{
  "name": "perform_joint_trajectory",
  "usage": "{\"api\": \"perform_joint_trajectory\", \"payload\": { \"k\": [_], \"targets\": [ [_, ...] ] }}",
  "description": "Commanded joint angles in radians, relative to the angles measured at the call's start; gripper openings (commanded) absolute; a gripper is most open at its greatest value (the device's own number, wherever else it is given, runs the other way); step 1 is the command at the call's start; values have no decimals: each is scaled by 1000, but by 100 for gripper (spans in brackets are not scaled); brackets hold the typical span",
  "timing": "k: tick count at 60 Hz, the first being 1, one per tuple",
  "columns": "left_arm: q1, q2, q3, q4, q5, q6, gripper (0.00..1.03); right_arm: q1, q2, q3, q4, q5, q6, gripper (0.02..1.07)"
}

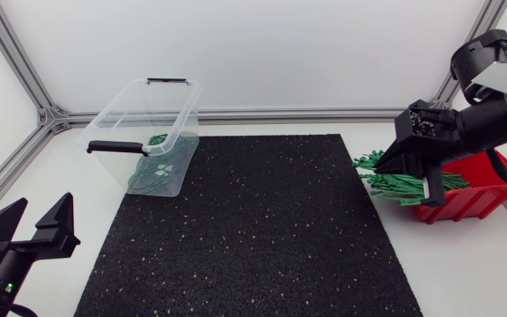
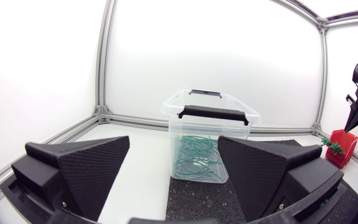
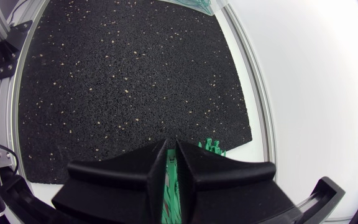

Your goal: Take a green cable tie from the red box, thread the tail through the head to close it, then place it in the transparent bin on the left.

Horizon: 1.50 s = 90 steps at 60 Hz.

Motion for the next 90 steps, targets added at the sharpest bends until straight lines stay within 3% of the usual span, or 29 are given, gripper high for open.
{"api": "perform_joint_trajectory", "payload": {
  "k": [1, 6, 10, 14, 18, 27, 44, 49, 58, 72, 90],
  "targets": [
    [-5, -4, -39, -19, 7, 17, 99, 17, 9, -62, 23, 10, 13, 8],
    [-5, -4, -39, -19, 7, 17, 99, 31, 23, -90, 34, 15, 13, 10],
    [-7, -4, -39, -19, 7, 17, 99, 42, 18, -116, 43, 13, 13, 32],
    [-7, -4, -39, -19, 7, 17, 99, 60, 5, -136, 35, 13, 13, 43],
    [-7, -4, -39, -20, 7, 17, 99, 68, -28, -159, 40, 19, 13, 66],
    [-7, -4, -39, -22, 7, 17, 99, 34, -63, -146, 41, 24, -4, 77],
    [-4, -4, -39, -22, 7, 17, 99, -17, -71, -177, 51, 64, -80, 75],
    [-4, -4, -39, -22, 7, 17, 99, -15, -68, -199, 72, 82, -89, 62],
    [-5, -4, -39, -22, 7, 17, 99, 11, -54, -246, 137, 127, -92, 49],
    [-7, -4, -39, -22, 7, 17, 99, 36, -14, -257, 187, 162, -90, 48],
    [-11, -4, -39, -22, 7, 17, 99, 62, 37, -246, 219, 193, -90, 35]
  ]
}}
